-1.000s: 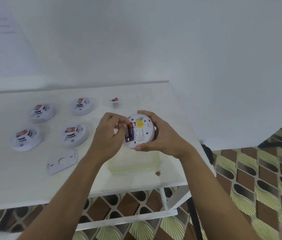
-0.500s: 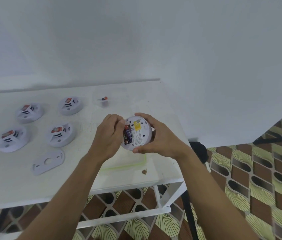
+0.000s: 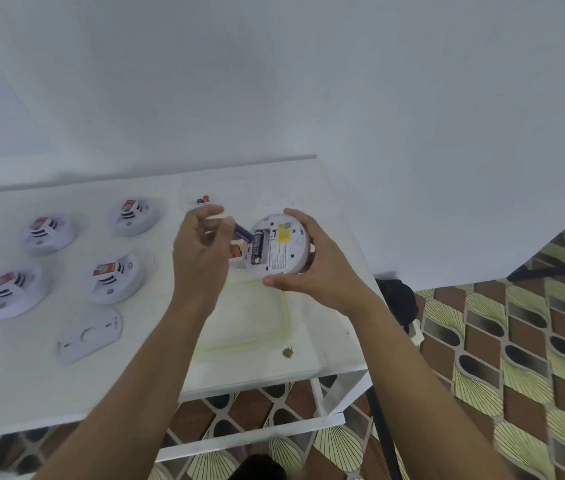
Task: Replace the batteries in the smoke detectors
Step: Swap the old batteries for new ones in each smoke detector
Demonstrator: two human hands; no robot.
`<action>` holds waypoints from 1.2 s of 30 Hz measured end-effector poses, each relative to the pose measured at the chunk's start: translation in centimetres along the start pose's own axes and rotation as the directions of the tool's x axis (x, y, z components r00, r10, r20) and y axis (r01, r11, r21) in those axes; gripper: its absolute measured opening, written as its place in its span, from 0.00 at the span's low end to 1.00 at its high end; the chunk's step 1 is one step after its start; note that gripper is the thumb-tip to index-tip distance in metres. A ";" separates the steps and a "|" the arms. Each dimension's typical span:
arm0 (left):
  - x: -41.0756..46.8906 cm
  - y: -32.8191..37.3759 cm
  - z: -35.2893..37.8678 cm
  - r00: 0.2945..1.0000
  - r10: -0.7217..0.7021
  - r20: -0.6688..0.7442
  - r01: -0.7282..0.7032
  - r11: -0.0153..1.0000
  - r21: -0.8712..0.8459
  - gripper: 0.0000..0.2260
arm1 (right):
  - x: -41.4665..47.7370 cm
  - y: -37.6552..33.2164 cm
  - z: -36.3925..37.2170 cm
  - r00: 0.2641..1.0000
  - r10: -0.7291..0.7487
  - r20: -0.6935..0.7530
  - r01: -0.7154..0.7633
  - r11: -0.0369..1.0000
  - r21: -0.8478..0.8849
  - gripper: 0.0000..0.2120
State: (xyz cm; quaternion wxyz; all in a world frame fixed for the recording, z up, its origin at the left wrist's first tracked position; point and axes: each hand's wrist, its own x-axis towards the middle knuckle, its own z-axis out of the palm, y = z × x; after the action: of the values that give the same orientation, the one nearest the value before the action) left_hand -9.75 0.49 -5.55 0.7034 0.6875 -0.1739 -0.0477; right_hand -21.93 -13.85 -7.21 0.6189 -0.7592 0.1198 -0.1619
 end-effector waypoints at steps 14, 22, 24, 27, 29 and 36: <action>9.7 -2.8 -1.3 0.867 -0.075 0.493 -0.345 0.624 0.701 0.06 | 5.4 0.4 -1.3 0.987 0.033 -0.155 -0.032 0.999 0.008 0.46; 11.5 -4.1 0.4 0.799 -0.152 0.582 -0.498 0.375 0.782 0.11 | 8.2 0.3 -1.7 0.991 0.031 -0.131 -0.032 0.999 -0.011 0.45; 11.6 -4.0 0.4 0.803 -0.142 0.579 -0.494 0.387 0.779 0.12 | 8.7 0.4 -1.8 0.992 0.025 -0.127 -0.026 1.000 -0.005 0.45; 11.8 -3.1 0.1 0.836 0.021 0.548 -0.489 0.481 0.728 0.09 | 9.3 0.6 -1.7 0.994 0.023 -0.111 -0.024 1.000 -0.008 0.46; 11.7 -2.0 0.0 0.856 0.167 0.489 -0.489 0.563 0.666 0.07 | 9.6 0.8 -1.6 0.996 0.025 -0.086 -0.025 1.000 0.001 0.45; 12.3 0.2 -0.5 0.789 0.224 0.572 -0.515 0.749 0.417 0.14 | 10.7 0.7 -1.0 1.000 0.021 -0.018 -0.020 0.999 0.031 0.44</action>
State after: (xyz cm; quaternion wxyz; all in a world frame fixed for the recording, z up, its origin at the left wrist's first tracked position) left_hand 1.87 -2.84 -3.12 0.4009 0.7746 -0.4887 -0.0214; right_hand -12.46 -18.98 -6.65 0.6310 -0.7468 0.1308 -0.1644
